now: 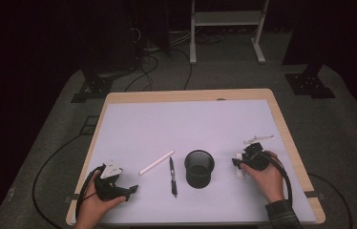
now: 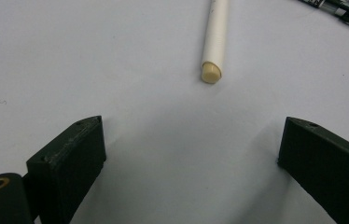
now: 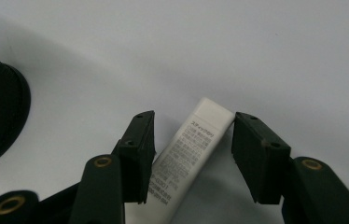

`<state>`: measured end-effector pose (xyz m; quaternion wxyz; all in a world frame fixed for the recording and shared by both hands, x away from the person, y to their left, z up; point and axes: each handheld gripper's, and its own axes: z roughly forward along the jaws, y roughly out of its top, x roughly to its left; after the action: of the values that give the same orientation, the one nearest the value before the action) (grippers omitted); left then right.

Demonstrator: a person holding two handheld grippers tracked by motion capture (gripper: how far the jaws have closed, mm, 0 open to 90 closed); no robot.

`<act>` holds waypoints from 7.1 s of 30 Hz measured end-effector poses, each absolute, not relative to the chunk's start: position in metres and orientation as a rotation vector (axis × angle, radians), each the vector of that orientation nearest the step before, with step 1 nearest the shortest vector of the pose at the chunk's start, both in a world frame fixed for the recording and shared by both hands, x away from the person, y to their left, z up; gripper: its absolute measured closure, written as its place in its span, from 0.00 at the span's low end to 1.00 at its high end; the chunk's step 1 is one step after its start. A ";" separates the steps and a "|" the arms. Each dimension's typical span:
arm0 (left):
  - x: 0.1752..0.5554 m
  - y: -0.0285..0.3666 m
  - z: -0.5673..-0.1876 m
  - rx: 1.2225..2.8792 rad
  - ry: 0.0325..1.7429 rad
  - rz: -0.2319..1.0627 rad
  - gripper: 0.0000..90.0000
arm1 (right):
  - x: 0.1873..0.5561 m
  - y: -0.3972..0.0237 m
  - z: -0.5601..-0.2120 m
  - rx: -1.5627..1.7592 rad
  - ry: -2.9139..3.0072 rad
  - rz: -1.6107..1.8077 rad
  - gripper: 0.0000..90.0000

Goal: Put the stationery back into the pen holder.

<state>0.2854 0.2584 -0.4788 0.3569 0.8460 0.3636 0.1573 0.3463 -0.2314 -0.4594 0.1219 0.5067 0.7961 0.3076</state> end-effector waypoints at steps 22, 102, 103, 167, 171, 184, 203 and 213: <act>0.285 0.258 -0.479 2.184 0.938 0.409 0.07 | 0.368 -0.217 -0.449 1.550 2.446 0.658 0.66; 0.286 0.258 -0.479 2.185 0.939 0.405 0.07 | 0.336 -0.246 -0.395 1.333 2.278 1.186 0.78; 0.286 0.258 -0.479 2.185 0.939 0.405 0.07 | 0.335 -0.245 -0.394 1.319 2.275 1.195 0.78; 0.286 0.258 -0.479 2.182 0.943 0.403 0.07 | 0.307 -0.187 -0.331 0.888 2.245 1.576 0.78; 0.286 0.258 -0.479 2.183 0.943 0.402 0.07 | 0.306 -0.183 -0.331 0.870 2.258 1.582 0.78; 0.286 0.258 -0.479 2.181 0.944 0.402 0.07 | 0.307 -0.164 -0.334 0.797 2.313 1.623 0.78; 0.286 0.258 -0.479 2.182 0.944 0.400 0.07 | 0.316 -0.143 -0.357 0.782 2.410 1.565 0.78; 0.286 0.258 -0.479 2.182 0.944 0.401 0.07 | 0.320 -0.139 -0.372 0.799 2.452 1.518 0.78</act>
<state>0.2856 0.2581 -0.4789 0.3572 0.8454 0.3656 0.1552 0.3203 -0.1389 -0.3720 0.0748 0.2662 0.8171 0.5058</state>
